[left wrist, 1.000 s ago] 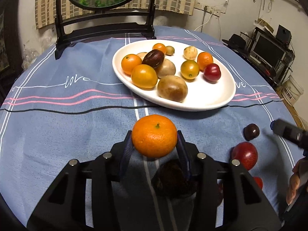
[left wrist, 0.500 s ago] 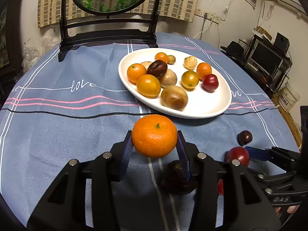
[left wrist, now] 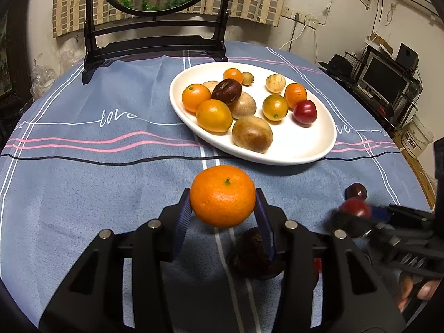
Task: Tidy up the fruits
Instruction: 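Grasp the mandarin with the left gripper while the right gripper grasps a large dark red tomato, then carry both fruits over the white plate and open both grippers to release them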
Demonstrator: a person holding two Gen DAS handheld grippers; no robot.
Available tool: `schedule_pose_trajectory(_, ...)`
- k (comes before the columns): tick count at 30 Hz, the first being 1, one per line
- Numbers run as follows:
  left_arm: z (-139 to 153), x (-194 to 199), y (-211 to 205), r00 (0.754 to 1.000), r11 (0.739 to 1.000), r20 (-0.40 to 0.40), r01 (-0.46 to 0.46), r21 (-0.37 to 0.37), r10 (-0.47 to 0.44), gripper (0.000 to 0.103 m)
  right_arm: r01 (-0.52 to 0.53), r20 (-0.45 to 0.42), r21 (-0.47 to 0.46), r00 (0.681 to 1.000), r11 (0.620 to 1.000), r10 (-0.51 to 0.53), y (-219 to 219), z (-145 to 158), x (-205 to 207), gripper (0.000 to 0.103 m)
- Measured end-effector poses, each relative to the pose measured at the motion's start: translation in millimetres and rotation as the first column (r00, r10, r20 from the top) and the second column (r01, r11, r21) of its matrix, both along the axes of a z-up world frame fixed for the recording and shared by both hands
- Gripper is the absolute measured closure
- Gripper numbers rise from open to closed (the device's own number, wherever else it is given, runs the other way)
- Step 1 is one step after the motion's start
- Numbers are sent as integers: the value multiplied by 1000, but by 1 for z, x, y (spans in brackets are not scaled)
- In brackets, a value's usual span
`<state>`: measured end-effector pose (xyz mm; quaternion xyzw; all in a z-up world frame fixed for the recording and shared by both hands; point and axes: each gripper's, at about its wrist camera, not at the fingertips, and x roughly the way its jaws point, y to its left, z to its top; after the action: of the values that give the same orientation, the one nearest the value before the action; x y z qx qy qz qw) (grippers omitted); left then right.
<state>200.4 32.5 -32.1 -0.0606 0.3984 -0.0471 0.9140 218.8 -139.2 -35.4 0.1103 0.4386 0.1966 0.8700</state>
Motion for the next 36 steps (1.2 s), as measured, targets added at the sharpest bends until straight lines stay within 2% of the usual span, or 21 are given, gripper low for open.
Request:
schedule_pose_trajectory(6,6,-3,-3,1000,1000,28,10,7,-10,57,1,53,12,999,1000,-2,-10,21,2,60)
schedule_pose_trajectory(9,21,-3,1,999,999,39,5,-48,-3,58,-17,85,-17,996,1000,18,-7,33,13,60)
schedule_pose_trajectory(11,34,1,0,998,999,66,18,-43,-15,57,-27,106,-35,994,999,31,-3,45,26,60)
schedule_pose_trajectory(13,49,16,-5,996,1000,86,22,12,-23,57,-24,141,-44,989,999,30,0,56,39,60)
schedule_pose_trajectory(14,53,27,-4,996,1000,90,12,16,-14,58,-23,155,-41,987,999,29,1,62,48,60)
schedule_pose_trajectory(17,59,58,-1,997,1000,75,-10,-26,12,58,-4,167,0,986,1000,4,4,69,77,60)
schedule_pose_trajectory(18,58,73,1,998,998,62,-19,-61,22,58,8,164,12,986,1000,-10,6,70,90,60)
schedule_pose_trajectory(21,54,102,-2,999,995,41,-30,-97,34,58,20,129,17,991,1000,-22,16,63,124,60)
schedule_pose_trajectory(26,43,141,-8,998,998,-6,-55,-38,55,58,51,102,-27,994,998,-48,31,47,155,60)
schedule_pose_trajectory(29,36,153,-2,997,996,-25,-72,-55,71,58,65,74,-23,995,998,-64,33,37,166,60)
schedule_pose_trajectory(32,29,163,0,996,996,-26,-89,-31,88,57,75,49,-19,996,997,-74,34,29,175,59)
schedule_pose_trajectory(34,25,166,2,994,994,-33,-109,-31,108,52,91,30,-10,995,996,-91,32,26,177,59)
schedule_pose_trajectory(36,26,164,6,990,989,-25,-142,-37,141,35,109,29,12,994,994,-110,27,27,175,53)
